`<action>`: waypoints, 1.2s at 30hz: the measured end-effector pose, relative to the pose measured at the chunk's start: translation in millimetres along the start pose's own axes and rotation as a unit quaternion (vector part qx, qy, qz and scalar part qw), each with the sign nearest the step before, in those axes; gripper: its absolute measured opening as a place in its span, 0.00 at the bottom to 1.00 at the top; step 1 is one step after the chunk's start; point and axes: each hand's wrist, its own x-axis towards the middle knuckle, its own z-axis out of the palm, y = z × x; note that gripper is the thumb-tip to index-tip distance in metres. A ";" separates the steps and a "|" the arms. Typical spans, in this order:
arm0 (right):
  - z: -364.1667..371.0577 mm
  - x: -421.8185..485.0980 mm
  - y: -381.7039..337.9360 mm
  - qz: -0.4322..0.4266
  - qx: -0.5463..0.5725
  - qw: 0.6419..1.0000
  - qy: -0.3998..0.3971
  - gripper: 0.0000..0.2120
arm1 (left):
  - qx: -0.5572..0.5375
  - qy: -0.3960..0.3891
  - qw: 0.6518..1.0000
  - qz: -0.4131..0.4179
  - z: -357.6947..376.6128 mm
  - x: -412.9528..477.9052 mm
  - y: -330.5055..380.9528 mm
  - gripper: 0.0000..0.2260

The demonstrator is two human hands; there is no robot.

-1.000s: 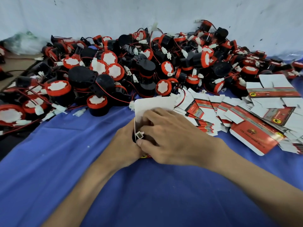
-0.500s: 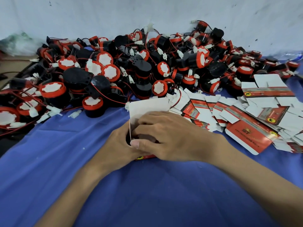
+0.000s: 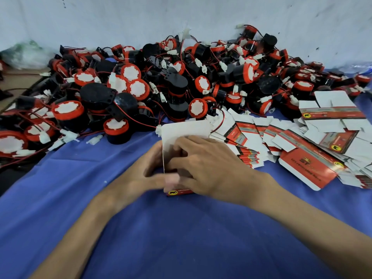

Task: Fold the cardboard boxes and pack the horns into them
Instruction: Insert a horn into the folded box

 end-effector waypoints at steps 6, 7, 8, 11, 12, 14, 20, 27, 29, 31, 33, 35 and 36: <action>-2.3 -3.5 -1.1 -0.024 -0.013 1.000 0.000 0.21 | -0.076 0.034 0.996 -0.026 8.6 -0.1 -1.5 0.18; 0.1 -3.7 -2.0 -0.020 -0.019 1.000 0.013 0.18 | -0.080 0.042 0.996 -0.025 10.6 -0.5 -1.6 0.17; 2.6 -3.2 -3.7 -0.009 -0.022 0.999 0.027 0.15 | -0.082 0.051 0.995 -0.023 11.7 -1.7 -1.1 0.15; 2.8 2.2 -6.1 0.037 -0.012 0.998 0.039 0.12 | -0.074 0.056 0.995 -0.022 13.2 -1.6 1.6 0.11; 0.2 3.1 -4.5 0.037 -0.005 0.999 0.032 0.12 | -0.070 0.056 0.996 -0.021 14.0 -1.6 2.5 0.13; -4.7 2.8 0.2 0.021 0.007 1.000 0.016 0.12 | -0.065 0.059 0.996 -0.019 15.4 -1.4 5.3 0.16; 5.8 -7.7 -3.6 0.048 -0.034 0.997 0.041 0.18 | -0.053 0.072 0.996 -0.027 14.5 -1.9 7.4 0.24; 4.8 -15.0 -12.1 0.089 -0.067 0.994 0.024 0.23 | -0.049 0.062 0.997 -0.027 15.2 -1.3 7.3 0.19; 5.4 -13.5 -12.5 0.079 -0.071 0.994 0.026 0.22 | -0.056 0.065 0.996 -0.027 15.4 -1.8 7.2 0.19; 4.9 -12.2 -11.2 0.070 -0.071 0.995 0.029 0.21 | -0.058 0.066 0.996 -0.025 16.0 -2.2 7.1 0.18; 4.7 -11.2 -10.9 0.063 -0.074 0.995 0.032 0.20 | -0.063 0.072 0.995 -0.025 16.1 -1.9 7.3 0.18; 4.2 -10.7 -12.7 0.057 -0.073 0.995 0.032 0.17 | -0.061 0.070 0.995 -0.022 15.9 -1.1 6.6 0.19; 3.8 -11.0 -13.6 0.054 -0.070 0.996 0.030 0.15 | -0.056 0.069 0.996 -0.022 15.7 -0.9 6.3 0.20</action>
